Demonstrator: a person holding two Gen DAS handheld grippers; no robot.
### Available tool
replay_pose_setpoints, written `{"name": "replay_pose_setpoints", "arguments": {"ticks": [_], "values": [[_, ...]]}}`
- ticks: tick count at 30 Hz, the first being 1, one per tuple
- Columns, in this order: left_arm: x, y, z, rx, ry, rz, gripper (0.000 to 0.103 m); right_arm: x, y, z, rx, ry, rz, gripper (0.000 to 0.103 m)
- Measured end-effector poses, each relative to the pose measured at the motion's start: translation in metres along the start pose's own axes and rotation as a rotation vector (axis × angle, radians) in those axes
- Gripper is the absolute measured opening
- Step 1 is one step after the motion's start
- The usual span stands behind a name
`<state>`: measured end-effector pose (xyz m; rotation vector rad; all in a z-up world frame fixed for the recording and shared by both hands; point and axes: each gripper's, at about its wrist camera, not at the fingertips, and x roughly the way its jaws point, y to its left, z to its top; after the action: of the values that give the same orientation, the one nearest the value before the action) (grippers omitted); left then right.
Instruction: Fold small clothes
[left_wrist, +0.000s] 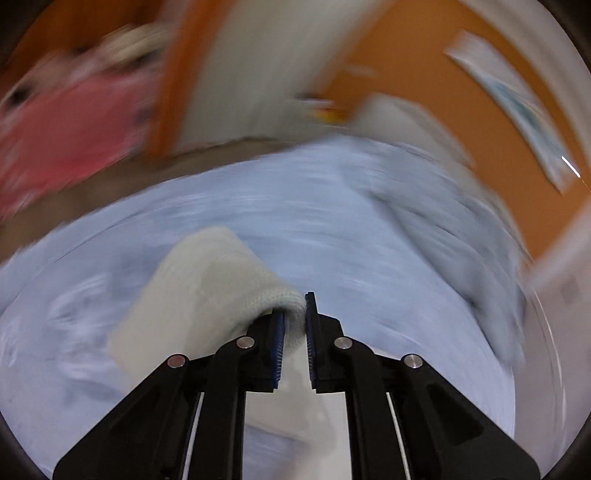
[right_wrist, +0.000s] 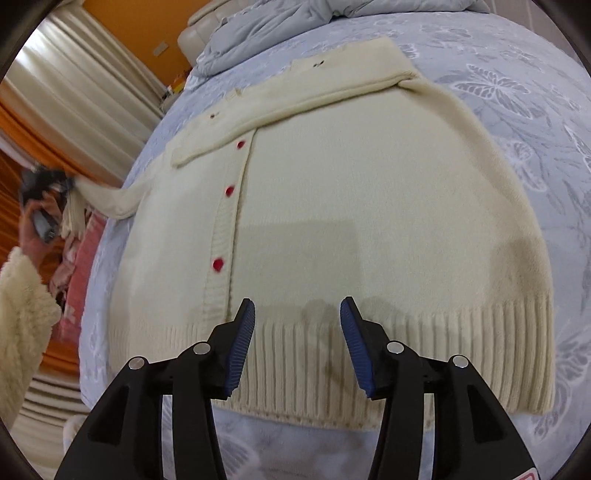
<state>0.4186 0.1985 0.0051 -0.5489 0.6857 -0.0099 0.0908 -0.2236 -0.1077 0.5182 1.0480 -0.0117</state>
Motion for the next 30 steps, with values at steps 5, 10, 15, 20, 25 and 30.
{"name": "replay_pose_setpoints", "arguments": {"ticks": [5, 10, 15, 20, 25, 30], "values": [[-0.003, -0.16, -0.09, 0.252, 0.158, -0.241, 0.014, -0.006, -0.014, 0.008, 0.043, -0.038, 0.004, 0.048], [0.045, -0.183, -0.222, 0.256, 0.412, -0.191, 0.081, -0.011, -0.038, 0.021, 0.074, -0.054, -0.023, 0.048], [0.042, -0.101, -0.245, 0.031, 0.433, -0.145, 0.084, -0.019, -0.043, 0.06, 0.047, -0.105, -0.014, 0.058], [0.026, -0.028, -0.228, -0.054, 0.355, -0.055, 0.087, 0.013, 0.001, 0.129, -0.067, -0.11, 0.013, 0.061], [0.016, -0.011, -0.235, 0.013, 0.318, -0.118, 0.086, 0.08, 0.104, 0.176, -0.397, -0.131, -0.097, 0.062], [0.018, -0.026, -0.247, 0.133, 0.283, -0.066, 0.087, 0.151, 0.149, 0.201, -0.51, -0.071, -0.216, 0.032]]}}
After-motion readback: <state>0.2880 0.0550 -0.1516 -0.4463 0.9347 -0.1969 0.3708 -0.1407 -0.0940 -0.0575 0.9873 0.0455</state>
